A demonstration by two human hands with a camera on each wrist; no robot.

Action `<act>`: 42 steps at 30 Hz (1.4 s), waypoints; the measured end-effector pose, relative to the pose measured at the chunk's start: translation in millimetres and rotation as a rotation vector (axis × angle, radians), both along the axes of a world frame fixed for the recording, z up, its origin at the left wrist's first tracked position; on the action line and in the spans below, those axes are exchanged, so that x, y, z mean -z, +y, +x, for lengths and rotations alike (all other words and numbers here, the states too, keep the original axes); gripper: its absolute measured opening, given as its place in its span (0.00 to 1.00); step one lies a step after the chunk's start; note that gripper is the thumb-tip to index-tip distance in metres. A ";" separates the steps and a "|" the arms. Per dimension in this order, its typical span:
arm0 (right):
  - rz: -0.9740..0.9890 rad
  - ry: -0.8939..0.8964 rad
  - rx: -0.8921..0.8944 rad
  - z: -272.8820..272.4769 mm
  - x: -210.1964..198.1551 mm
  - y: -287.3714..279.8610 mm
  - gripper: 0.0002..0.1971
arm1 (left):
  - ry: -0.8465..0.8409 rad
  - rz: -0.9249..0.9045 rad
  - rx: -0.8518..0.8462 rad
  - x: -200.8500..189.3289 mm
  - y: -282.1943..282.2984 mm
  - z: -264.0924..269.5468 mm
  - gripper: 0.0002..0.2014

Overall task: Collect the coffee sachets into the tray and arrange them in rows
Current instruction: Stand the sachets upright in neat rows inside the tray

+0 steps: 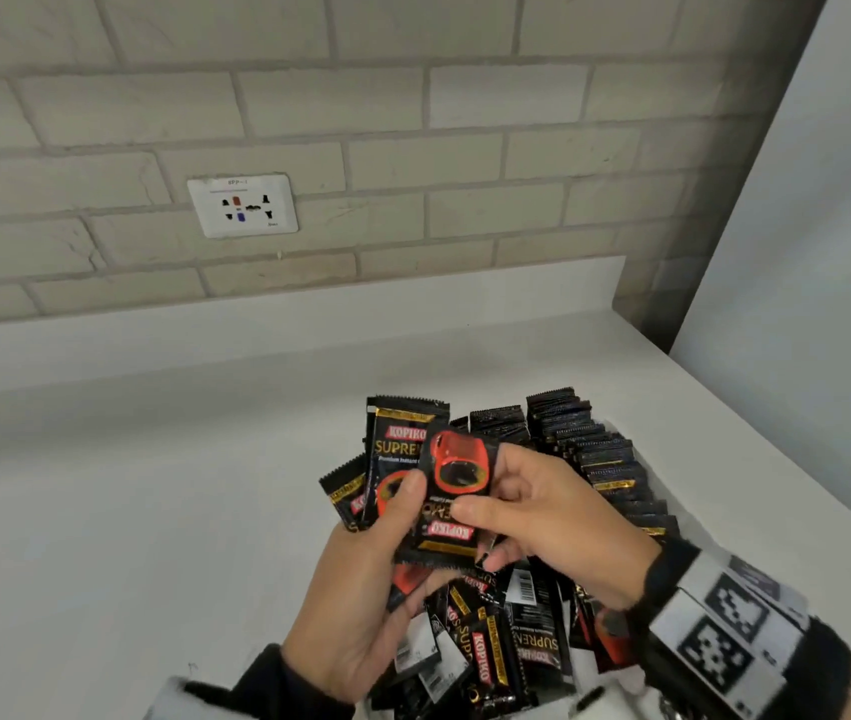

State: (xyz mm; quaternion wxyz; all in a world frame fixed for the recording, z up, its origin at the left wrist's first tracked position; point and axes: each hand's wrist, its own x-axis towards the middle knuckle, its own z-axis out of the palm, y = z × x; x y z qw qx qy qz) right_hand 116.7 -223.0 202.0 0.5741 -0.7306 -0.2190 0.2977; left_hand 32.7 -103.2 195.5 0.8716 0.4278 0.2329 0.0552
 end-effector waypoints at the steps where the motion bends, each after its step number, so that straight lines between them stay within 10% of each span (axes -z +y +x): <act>1: 0.066 0.056 0.054 -0.4 1.6 -5.1 0.10 | -0.001 -0.037 -0.006 -0.5 -1.2 0.0 0.18; 8: 0.483 0.293 0.377 15.2 -3.0 -48.4 0.13 | -0.028 -0.031 0.044 -0.7 -1.1 -3.2 0.19; 11: 0.345 0.113 0.248 14.3 -6.5 -65.2 0.26 | -0.006 0.031 0.057 1.2 -3.5 -3.7 0.18; 16: 0.112 -0.264 0.109 12.8 -32.0 -74.6 0.09 | 0.026 0.085 0.017 3.8 -6.3 -2.4 0.03; 26: -0.087 -0.331 -0.044 14.6 -29.4 -36.4 0.04 | -0.007 0.042 0.109 2.4 -10.6 -5.1 0.27; 35: -0.019 -0.131 -0.016 18.3 -23.9 -18.0 0.08 | 0.029 0.013 0.057 0.0 -1.8 -8.1 0.22; 42: -0.075 -0.358 0.029 44.8 -45.8 -8.1 0.13 | -0.161 0.113 -0.266 5.0 22.4 -5.8 0.20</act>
